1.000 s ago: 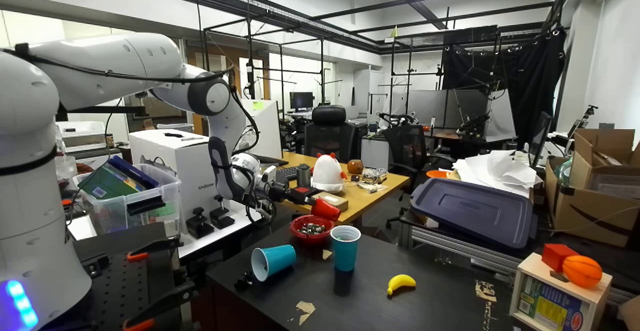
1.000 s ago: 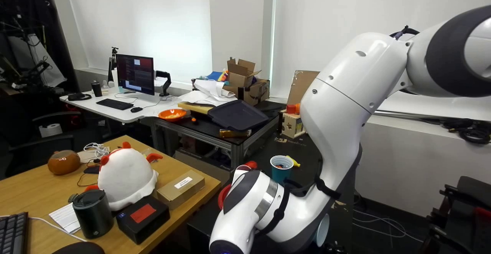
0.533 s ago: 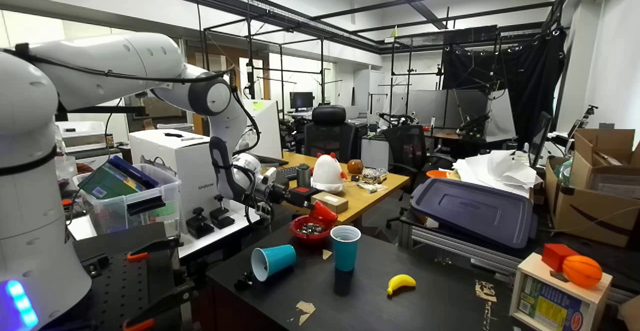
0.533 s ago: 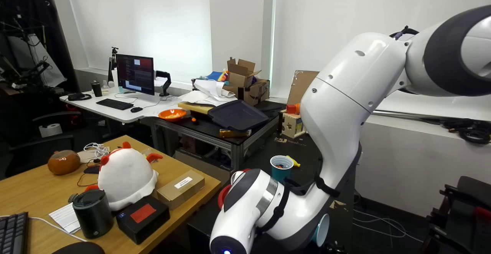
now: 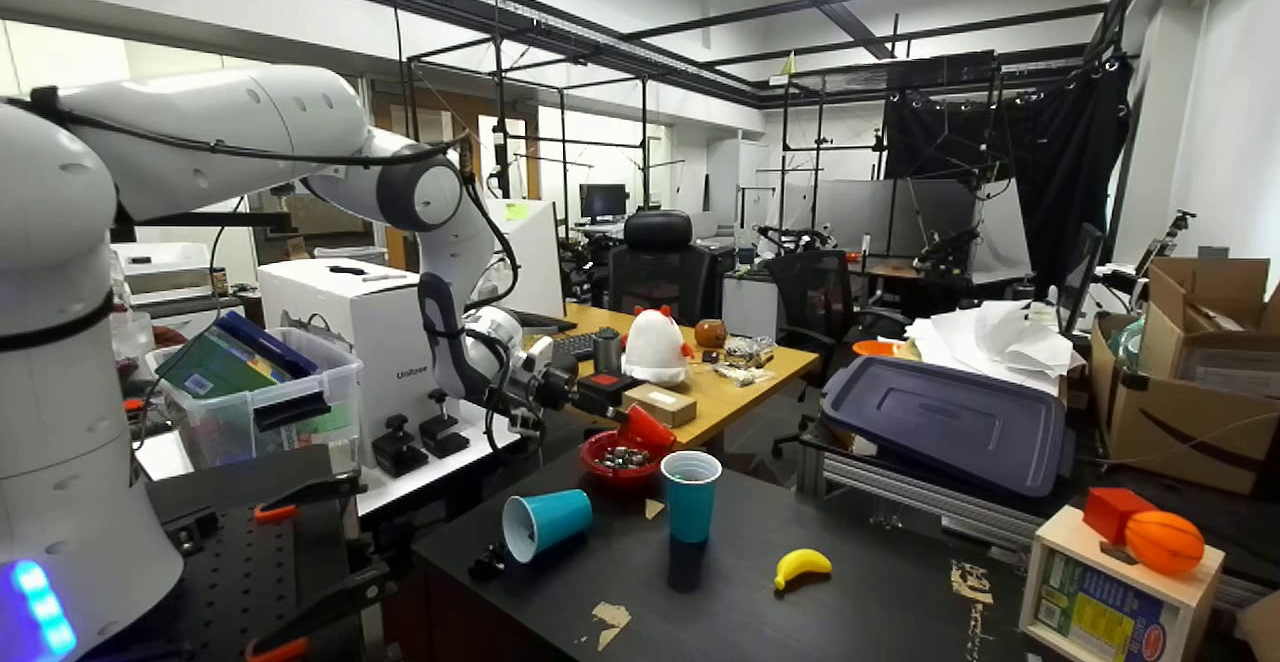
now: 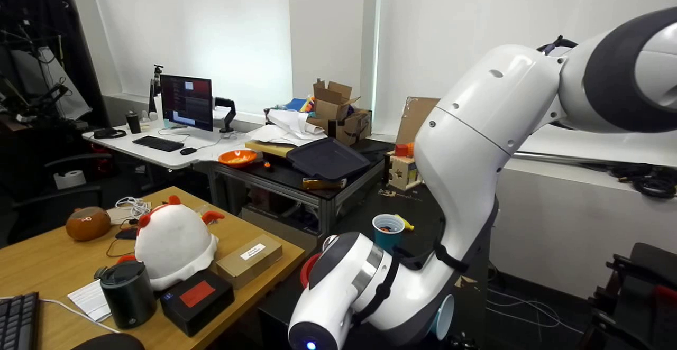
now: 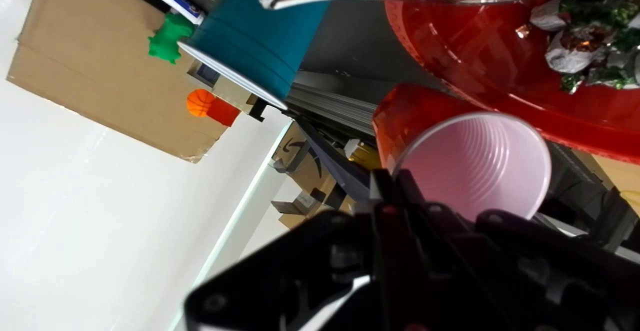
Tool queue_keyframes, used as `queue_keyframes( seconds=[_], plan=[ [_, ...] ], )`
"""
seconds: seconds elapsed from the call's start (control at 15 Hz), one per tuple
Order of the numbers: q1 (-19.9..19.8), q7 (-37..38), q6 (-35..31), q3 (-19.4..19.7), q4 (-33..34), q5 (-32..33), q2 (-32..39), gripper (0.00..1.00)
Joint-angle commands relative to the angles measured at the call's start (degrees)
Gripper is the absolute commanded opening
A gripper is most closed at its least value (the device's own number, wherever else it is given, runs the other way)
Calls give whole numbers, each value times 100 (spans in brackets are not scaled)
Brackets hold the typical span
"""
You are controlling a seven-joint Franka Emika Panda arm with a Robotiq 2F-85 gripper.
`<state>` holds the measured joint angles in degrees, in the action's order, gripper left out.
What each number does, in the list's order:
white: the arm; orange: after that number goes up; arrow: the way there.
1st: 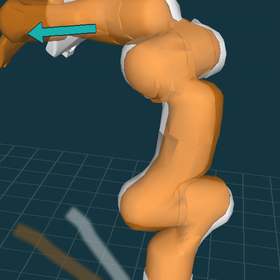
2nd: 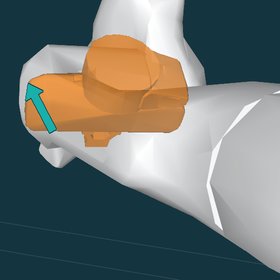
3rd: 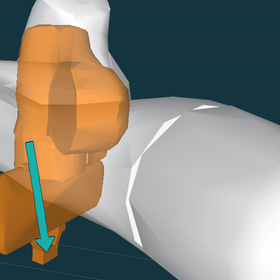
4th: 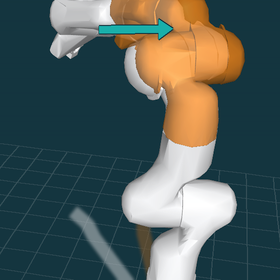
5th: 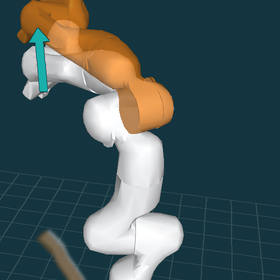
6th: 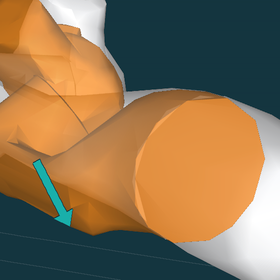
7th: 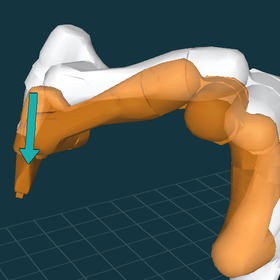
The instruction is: Pour the things in the red cup into the red bowl
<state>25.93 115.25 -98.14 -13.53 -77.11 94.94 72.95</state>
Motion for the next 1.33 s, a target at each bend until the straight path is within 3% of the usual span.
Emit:
queue_keyframes(
  seconds=[0.0,0.67,0.73,0.87,1.27],
  plan=[
    [142,367,348,127,18,-229,-61,1],
    [249,1378,1193,124,185,-659,3,1],
    [257,1499,1218,127,202,-697,6,29],
    [285,1685,1290,145,226,-764,12,35],
    [337,1952,1405,194,249,-843,11,81]
  ],
)
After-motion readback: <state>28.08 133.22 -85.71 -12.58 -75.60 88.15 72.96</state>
